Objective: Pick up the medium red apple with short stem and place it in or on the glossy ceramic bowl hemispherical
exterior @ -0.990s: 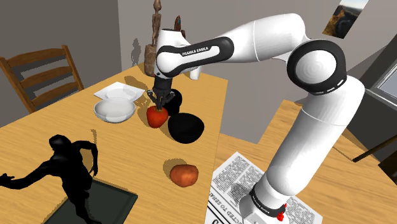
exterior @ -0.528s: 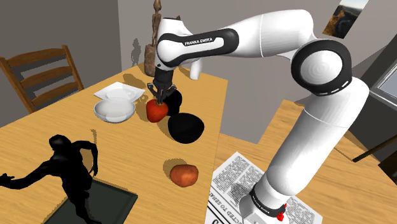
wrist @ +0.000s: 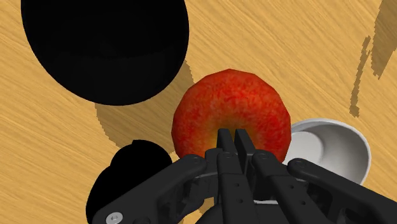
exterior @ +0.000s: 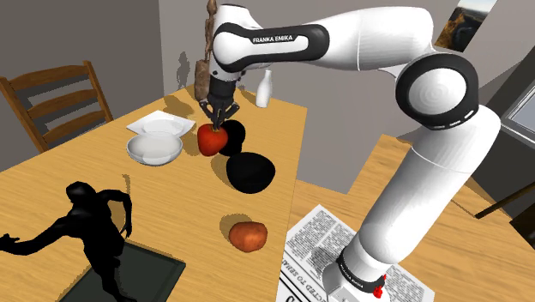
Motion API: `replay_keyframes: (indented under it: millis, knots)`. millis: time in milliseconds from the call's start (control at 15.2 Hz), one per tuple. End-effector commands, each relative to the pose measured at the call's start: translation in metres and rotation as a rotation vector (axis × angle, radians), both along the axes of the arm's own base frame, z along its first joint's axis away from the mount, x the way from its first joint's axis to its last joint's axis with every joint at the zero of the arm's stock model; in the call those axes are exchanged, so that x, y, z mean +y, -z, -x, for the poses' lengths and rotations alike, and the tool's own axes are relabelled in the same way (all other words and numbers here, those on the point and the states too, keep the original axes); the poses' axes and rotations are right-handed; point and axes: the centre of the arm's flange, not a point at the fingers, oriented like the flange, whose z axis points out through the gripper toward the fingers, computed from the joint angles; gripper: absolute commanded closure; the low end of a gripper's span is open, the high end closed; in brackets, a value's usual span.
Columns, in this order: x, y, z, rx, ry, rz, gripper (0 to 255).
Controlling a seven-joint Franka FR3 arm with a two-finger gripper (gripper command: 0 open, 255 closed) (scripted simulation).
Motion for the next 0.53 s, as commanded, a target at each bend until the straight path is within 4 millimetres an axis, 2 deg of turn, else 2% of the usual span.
replay_keyframes:
  millis: [0,462]
  knots:
    - [0.0,-0.011,0.001,0.0,0.0,0.0,255]
    - [0.0,-0.048,0.001,0.0,0.0,0.0,255]
